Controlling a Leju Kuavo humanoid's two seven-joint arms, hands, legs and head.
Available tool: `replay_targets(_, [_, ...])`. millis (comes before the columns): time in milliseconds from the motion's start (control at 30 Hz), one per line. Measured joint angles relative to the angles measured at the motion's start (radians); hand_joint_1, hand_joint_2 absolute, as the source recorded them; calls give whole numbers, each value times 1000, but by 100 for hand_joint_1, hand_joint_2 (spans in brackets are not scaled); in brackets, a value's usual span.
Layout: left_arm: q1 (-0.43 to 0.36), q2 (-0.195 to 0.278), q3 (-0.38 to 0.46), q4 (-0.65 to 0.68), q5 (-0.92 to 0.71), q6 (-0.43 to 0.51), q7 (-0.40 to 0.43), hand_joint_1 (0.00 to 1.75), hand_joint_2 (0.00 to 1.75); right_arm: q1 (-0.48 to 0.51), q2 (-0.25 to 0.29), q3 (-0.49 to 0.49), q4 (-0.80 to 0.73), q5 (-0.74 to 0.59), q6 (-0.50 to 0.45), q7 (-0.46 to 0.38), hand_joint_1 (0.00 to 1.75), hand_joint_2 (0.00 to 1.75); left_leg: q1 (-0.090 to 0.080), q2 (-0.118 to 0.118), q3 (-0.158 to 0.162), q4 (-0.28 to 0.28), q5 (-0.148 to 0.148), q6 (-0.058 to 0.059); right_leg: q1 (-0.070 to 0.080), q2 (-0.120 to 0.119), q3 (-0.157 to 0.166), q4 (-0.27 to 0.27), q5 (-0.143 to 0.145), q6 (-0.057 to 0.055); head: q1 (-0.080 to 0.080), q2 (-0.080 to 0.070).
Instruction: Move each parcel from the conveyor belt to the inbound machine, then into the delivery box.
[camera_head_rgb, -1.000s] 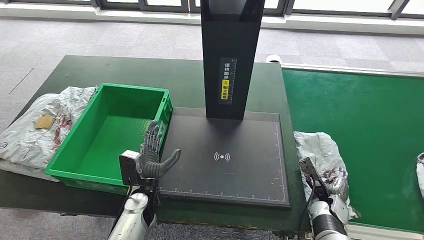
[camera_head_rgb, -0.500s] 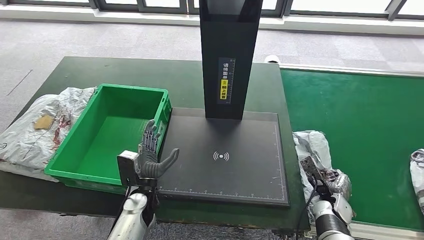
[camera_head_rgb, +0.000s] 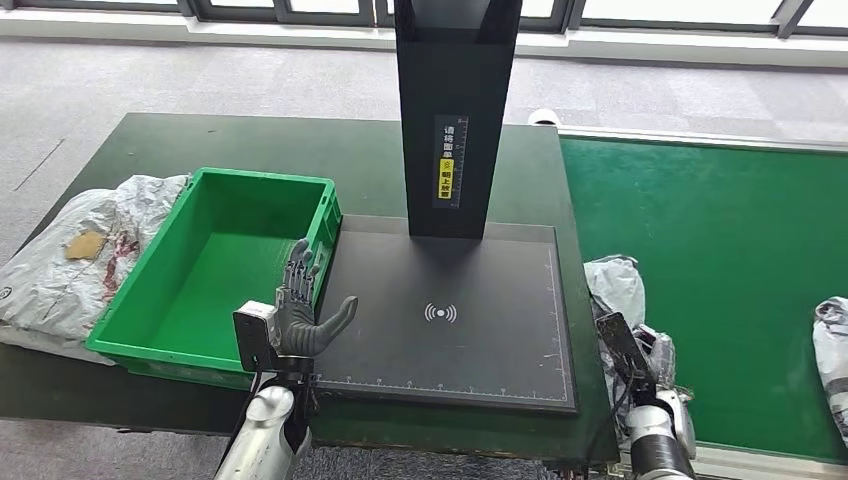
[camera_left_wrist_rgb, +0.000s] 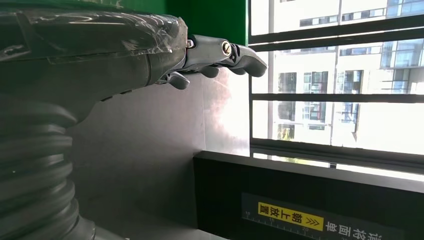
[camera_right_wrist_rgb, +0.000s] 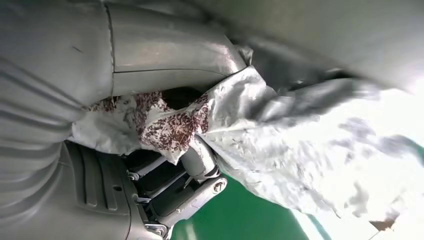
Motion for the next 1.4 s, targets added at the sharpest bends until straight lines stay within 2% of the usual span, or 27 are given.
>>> replay_targets(100, [0, 0, 0, 0, 0, -4, 0, 0, 175, 34, 32, 16, -85, -125, 58, -116, 175, 175, 0, 0, -1, 0, 0, 0, 0, 0, -1, 0, 0, 0, 0, 0])
replay_targets(167, [0, 0, 0, 0, -1, -5, 0, 0, 175, 68, 56, 43, -167, -197, 69, -141, 175, 175, 0, 0, -2, -1, 0, 0, 0, -1, -2, 0, 0, -1, 0, 0])
replay_targets(333, [0, 0, 0, 0, -2, -6, 0, 0, 175, 127, 94, 124, -323, -251, 70, -147, 175, 175, 0, -1, -3, -1, 1, -1, 0, -1, -4, 0, -1, -1, 0, 0])
replay_targets(600, [0, 0, 0, 0, -2, -6, 0, 0, 175, 140, 115, 157, -402, -255, 70, -148, 175, 175, 0, -1, -3, -1, 1, -1, 0, -2, -4, 0, -1, -1, 0, 0])
replay_targets(667, [0, 0, 0, 0, -2, -7, 0, 0, 175, 150, 118, 166, -422, -266, 45, -148, 175, 175, 0, -1, -4, -1, 1, -1, -1, -2, -4, 0, -1, -1, 0, 0])
replay_targets(733, [1, 0, 0, 0, -3, -11, 0, 0, 175, 177, 125, 198, -476, -285, -25, -148, 175, 175, 0, -3, -4, -1, 1, -1, -1, -3, -4, 0, -1, -1, 0, 0])
replay_targets(933, [-1, 0, -1, 7, -6, -18, 0, 0, 175, 271, 134, 384, -717, -397, -256, -151, 175, 175, 0, -3, -4, -1, 1, -1, 0, -3, -4, 0, -2, -2, 0, 0])
replay_targets(1000, [-3, 0, -3, 11, -6, -19, 0, 0, 175, 292, 124, 465, -788, -462, -298, -151, 175, 175, 0, -3, -4, -1, 1, -1, 0, -3, -4, 0, -2, -2, 0, 0])
replay_targets(1233, [-4, 0, -10, 25, -4, -28, 0, 0, 175, 300, 83, 694, -937, -617, -282, -151, 175, 175, 0, -2, -4, -1, 1, -1, 0, -3, -4, 0, -1, -2, 0, 0])
replay_targets(1400, [-7, 0, -24, 29, 2, -28, 0, 0, 175, 287, 61, 801, -981, -697, -240, -151, 175, 175, 0, -2, -4, -1, 1, -1, 0, -3, -4, 0, -1, -2, 0, 0])
